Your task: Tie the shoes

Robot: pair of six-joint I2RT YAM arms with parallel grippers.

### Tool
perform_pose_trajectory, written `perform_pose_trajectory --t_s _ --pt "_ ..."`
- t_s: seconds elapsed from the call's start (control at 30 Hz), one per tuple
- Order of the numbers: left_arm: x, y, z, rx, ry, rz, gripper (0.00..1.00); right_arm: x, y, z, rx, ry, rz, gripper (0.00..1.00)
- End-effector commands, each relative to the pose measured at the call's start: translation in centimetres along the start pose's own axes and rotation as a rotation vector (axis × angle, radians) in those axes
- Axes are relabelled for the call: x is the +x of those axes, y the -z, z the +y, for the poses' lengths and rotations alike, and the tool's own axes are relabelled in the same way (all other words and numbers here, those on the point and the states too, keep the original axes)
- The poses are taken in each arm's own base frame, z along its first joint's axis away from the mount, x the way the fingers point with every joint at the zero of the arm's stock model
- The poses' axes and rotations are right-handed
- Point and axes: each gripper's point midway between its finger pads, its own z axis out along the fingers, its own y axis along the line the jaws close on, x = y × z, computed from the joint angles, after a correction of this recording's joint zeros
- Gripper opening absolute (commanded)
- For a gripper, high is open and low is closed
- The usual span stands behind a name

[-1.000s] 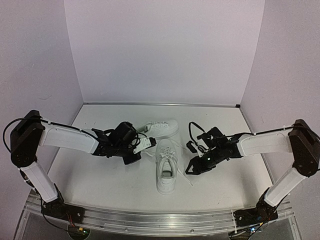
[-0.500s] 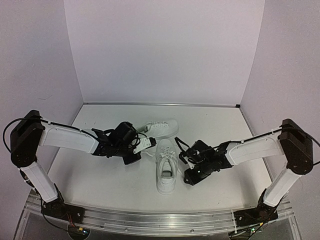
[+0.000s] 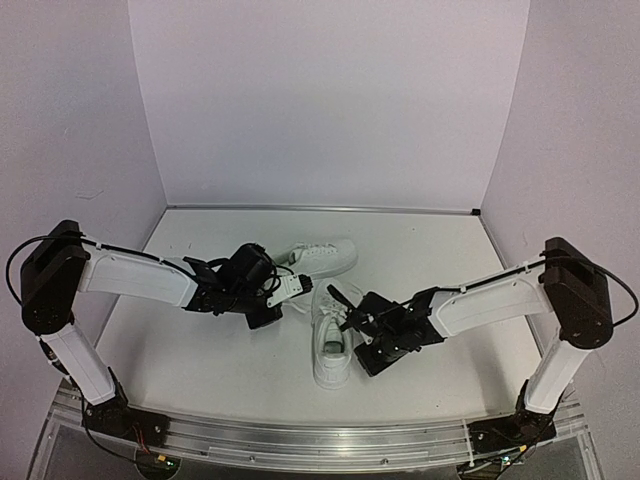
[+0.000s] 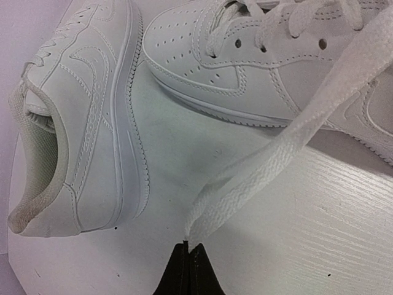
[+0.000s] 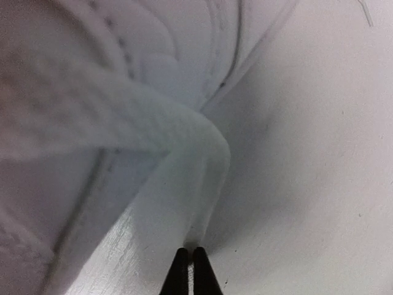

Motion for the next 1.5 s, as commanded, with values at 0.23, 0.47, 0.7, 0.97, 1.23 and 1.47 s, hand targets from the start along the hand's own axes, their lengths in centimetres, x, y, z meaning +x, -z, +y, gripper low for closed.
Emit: perform_pose_trajectory --t_s 0.23,0.47,0.7,0.97,1.23,1.47 --pt "-2.8 0.4 0.8 -0.008 0.024 -0.071 0.0 -3.5 8.5 1.0 -0.119 -0.054 -0.154 0.0" --pt "-2.9 0.6 0.9 -0.012 0.036 -0.083 0.0 -7.6 16.6 3.9 -0.346 -0.022 -0.34 0.0" --pt "-2.9 0.6 0.9 -0.012 0.039 -0.085 0.0 -8.1 20.6 8.6 -0.6 0.062 -0.403 0.0" --pt "-3.2 0.7 1.0 -0.012 0.04 -0.094 0.0 -7.7 17.8 5.7 -0.441 -0.07 -0.401 0.38" --pt "-3.2 0.8 0.7 0.001 0.038 -0.11 0.0 -5.8 12.2 -4.0 -0.308 -0.369 -0.348 0.42" --pt "-3.2 0.7 0.5 0.009 0.038 -0.103 0.0 -6.6 7.2 -6.6 -0.254 -0.349 -0.286 0.4"
